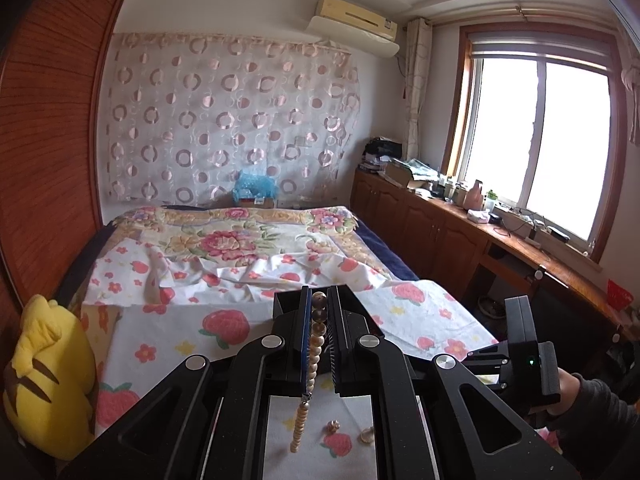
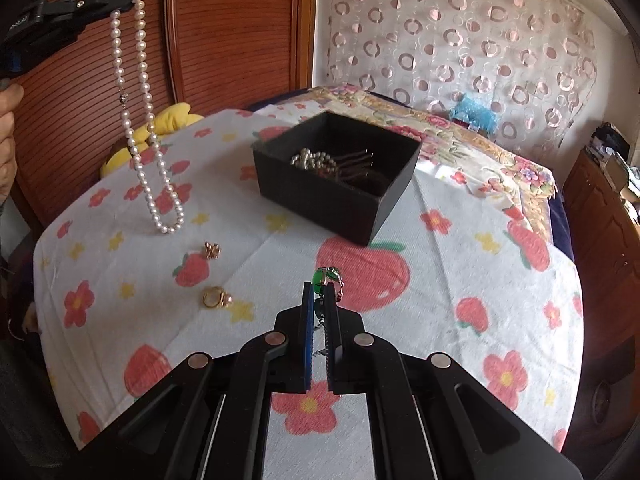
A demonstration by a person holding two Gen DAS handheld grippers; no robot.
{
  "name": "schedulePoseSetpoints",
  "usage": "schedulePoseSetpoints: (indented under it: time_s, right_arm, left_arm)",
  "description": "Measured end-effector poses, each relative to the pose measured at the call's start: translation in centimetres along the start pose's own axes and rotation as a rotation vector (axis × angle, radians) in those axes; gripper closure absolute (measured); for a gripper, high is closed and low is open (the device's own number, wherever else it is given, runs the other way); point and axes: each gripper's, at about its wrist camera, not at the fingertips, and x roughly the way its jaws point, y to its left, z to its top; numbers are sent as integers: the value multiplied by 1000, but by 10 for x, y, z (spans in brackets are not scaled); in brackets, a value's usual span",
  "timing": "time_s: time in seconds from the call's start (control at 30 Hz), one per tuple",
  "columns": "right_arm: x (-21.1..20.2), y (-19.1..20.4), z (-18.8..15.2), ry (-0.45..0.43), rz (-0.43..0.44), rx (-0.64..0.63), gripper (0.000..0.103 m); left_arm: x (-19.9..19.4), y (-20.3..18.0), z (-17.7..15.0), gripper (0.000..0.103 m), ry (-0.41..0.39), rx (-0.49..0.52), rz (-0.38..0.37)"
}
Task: Organize jewelry
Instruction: 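Carry the green bracelet to the box with the right tool while the left tool lifts the pearl necklace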
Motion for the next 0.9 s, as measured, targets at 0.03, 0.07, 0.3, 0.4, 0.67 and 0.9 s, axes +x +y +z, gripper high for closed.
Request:
schedulePoseSetpoints:
  time_s: [0.03, 0.07, 0.3, 0.4, 0.67, 0.9]
  right_arm:
    - [-2, 0, 3, -8, -2, 0, 98]
    - [-3, -1, 7, -16, -2, 0, 98]
    - [-9, -8, 41, -67, 3, 6, 98]
    - [-9, -12, 56, -87, 3, 12, 98]
    - [1, -19, 86, -113, -8, 17, 98]
    - [16, -27, 99, -129, -7, 49, 98]
  left_arm:
    - [1, -1, 4, 96, -3, 3, 1]
    - [2, -3, 8, 96, -8, 6, 2]
    - [16, -14, 34, 96, -44, 48, 31]
    - [29, -18, 44, 96, -48, 50, 37]
    - [50, -26, 67, 96, -43, 54, 36]
    - [68, -37, 90, 96, -42, 67, 45]
